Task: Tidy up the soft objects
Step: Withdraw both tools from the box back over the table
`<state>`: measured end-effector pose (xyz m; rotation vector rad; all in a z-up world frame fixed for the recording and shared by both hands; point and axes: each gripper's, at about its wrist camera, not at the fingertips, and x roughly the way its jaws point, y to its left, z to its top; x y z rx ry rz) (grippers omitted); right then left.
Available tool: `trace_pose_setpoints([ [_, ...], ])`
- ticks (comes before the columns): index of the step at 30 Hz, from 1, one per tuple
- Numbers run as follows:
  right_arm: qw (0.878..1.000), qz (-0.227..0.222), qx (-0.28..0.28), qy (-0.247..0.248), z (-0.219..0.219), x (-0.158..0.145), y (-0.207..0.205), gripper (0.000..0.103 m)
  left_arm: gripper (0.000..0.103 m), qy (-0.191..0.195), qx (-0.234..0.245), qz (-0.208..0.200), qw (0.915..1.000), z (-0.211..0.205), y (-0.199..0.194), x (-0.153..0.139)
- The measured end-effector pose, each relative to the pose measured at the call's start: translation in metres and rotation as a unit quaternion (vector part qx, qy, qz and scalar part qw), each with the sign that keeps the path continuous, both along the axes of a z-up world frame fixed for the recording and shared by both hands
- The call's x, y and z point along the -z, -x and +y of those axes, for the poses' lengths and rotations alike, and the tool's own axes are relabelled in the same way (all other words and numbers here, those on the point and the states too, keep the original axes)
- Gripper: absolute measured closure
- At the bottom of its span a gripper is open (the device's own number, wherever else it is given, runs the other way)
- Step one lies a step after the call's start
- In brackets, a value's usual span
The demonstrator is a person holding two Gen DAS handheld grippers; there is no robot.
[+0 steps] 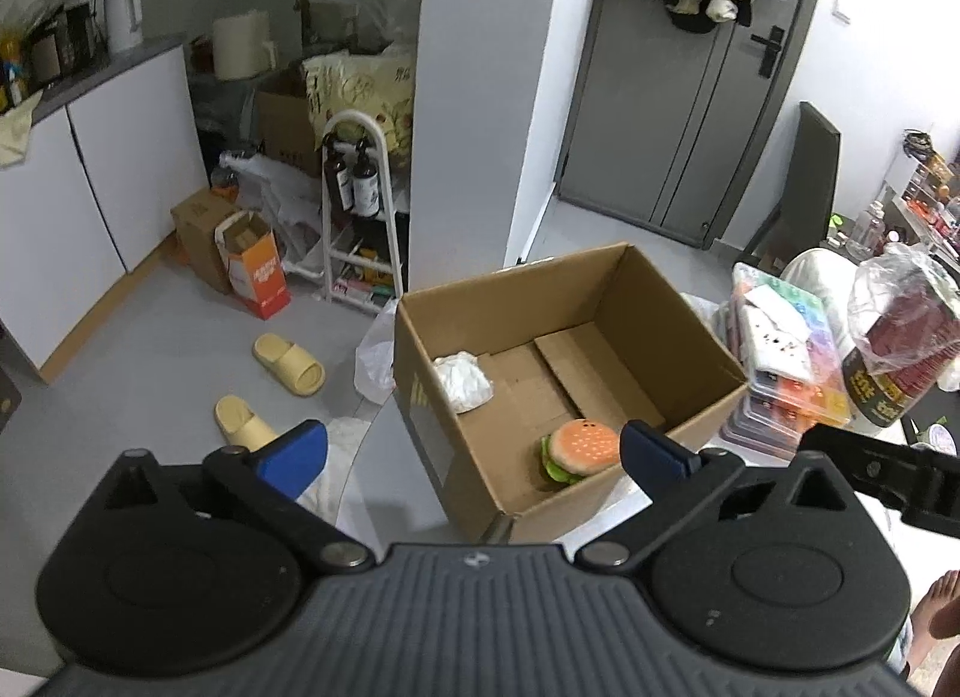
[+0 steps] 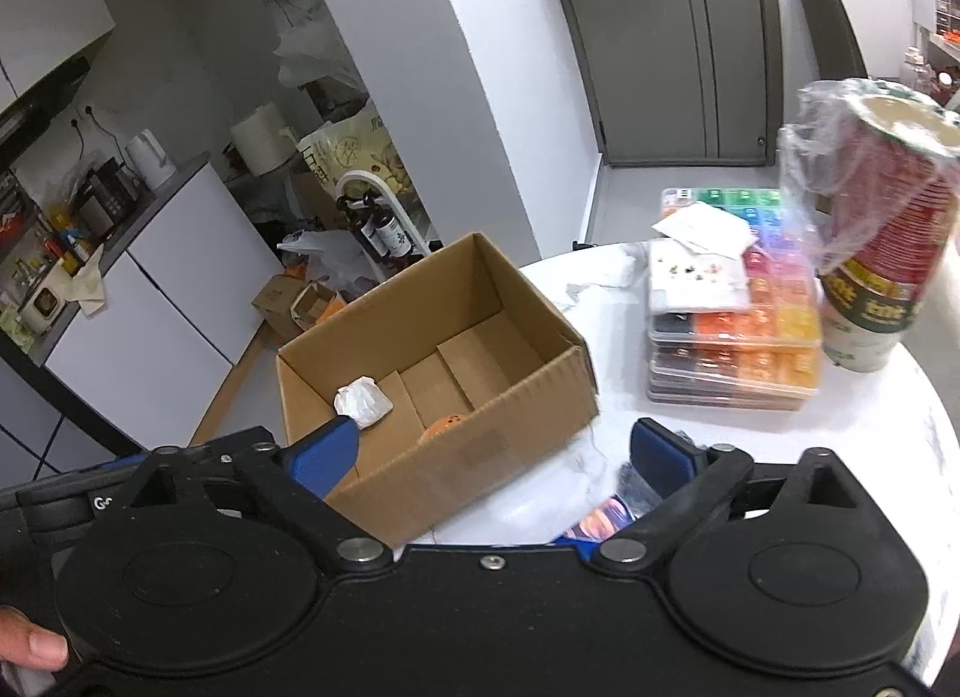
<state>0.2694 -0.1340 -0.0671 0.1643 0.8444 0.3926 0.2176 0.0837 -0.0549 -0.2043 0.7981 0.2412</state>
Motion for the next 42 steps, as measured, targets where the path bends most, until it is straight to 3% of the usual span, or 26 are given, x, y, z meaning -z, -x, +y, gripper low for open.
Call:
trace_pose_setpoints([
  [5,1.000,-0.010,0.005,-0.006,-0.015,-0.008,0.015,0.000,0.000,-0.015,0.004,-0.015,0.9998,-0.009,0.013,-0.009],
  [27,0.999,-0.030,0.041,-0.008,-0.071,-0.030,0.079,0.000,0.000,-0.006,0.075,-0.009,0.9971,-0.050,0.062,-0.028],
  [33,0.998,-0.036,0.047,-0.005,-0.084,-0.034,0.097,0.000,0.000,-0.019,0.090,-0.013,0.9956,-0.064,0.075,-0.032],
  [42,0.997,-0.044,0.060,-0.007,-0.104,-0.037,0.114,0.000,0.000,-0.012,0.089,-0.009,0.9959,-0.074,0.089,-0.030],
])
